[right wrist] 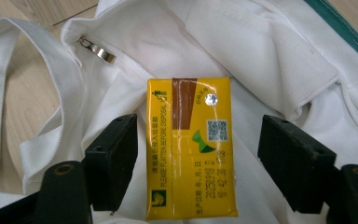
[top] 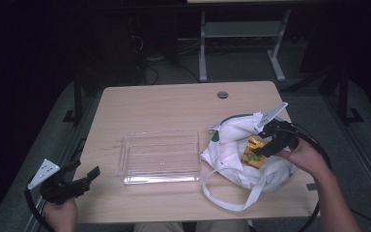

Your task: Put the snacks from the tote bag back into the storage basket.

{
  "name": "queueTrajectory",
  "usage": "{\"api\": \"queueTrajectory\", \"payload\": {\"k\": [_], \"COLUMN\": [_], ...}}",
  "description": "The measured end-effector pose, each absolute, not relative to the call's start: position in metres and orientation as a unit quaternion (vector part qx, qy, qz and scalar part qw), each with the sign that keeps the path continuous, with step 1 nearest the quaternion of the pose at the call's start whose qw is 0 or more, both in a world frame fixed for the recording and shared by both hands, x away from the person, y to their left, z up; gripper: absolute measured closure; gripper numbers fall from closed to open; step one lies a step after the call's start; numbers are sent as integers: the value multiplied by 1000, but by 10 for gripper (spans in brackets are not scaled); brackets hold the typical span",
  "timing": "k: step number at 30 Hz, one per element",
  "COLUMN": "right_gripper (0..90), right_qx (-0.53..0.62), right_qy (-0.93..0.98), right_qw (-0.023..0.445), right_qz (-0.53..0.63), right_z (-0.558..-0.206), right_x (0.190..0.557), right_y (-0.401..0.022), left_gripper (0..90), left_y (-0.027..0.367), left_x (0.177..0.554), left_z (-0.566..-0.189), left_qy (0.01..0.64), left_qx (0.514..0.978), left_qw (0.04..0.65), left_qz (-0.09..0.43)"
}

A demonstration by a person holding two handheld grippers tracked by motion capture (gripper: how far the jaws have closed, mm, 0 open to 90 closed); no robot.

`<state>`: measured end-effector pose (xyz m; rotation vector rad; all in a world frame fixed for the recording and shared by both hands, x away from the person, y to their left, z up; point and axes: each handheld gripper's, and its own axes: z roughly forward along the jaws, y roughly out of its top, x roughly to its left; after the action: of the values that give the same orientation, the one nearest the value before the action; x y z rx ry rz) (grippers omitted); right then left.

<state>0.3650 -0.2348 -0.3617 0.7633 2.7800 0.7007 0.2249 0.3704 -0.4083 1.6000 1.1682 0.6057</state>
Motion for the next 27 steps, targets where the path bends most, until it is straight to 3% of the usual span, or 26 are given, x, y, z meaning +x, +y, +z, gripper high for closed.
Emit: {"api": "queueTrajectory", "payload": {"k": [18,27], "right_gripper": [487,513], "right_qx": [232,222], "right_qy": [955,960], "right_qw": [70,68], "right_qz": [172,159], "right_z": [-370,-367], "right_x": [373,374], "right_y": [-220,-215], "left_gripper": [126,127], "left_y": [374,374], "left_x": [224,224], "left_z": [-407,-408], "left_qy": [489,492], "left_qx": [661,657], "left_qw": [511,513], "left_qz": [252,252]}}
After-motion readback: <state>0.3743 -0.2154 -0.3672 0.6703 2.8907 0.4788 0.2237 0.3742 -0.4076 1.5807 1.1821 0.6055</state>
